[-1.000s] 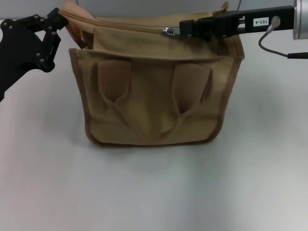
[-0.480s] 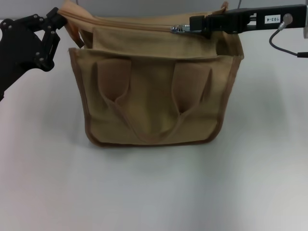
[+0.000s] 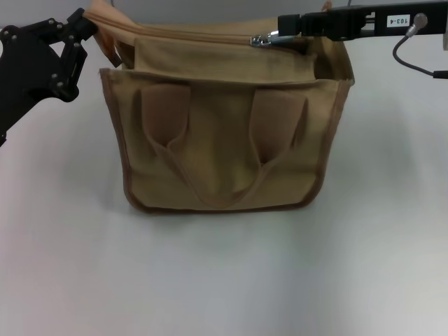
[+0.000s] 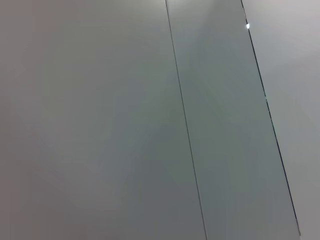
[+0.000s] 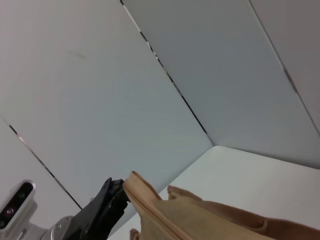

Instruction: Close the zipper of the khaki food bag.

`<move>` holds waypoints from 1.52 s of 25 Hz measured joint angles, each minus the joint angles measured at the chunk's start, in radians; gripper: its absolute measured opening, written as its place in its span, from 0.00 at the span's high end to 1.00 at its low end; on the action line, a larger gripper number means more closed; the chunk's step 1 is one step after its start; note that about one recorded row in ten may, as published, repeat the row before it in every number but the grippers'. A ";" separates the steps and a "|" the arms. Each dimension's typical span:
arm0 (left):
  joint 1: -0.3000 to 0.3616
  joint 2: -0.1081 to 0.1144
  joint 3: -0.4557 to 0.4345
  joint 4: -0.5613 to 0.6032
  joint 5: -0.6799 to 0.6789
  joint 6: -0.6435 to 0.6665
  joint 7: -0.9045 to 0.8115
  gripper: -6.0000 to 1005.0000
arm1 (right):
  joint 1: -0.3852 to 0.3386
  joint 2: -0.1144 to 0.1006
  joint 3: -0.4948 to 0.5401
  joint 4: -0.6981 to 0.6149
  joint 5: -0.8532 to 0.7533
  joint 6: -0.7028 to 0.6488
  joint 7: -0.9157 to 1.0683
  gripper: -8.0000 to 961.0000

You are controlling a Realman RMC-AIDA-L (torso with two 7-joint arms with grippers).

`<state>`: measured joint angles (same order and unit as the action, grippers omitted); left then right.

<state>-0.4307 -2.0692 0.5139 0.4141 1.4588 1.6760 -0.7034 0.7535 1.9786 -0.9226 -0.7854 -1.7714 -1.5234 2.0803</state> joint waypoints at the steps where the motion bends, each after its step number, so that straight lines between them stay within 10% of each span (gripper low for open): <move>1: 0.000 0.000 0.000 0.000 0.000 0.000 0.000 0.97 | 0.000 0.000 0.000 0.000 0.000 0.000 0.000 0.99; 38: 0.000 0.003 0.000 0.000 0.000 -0.010 0.005 0.97 | -0.011 -0.035 0.074 -0.002 -0.058 -0.063 0.023 0.99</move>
<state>-0.4309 -2.0666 0.5139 0.4141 1.4587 1.6658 -0.6980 0.7420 1.9432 -0.8489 -0.7872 -1.8290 -1.5863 2.1032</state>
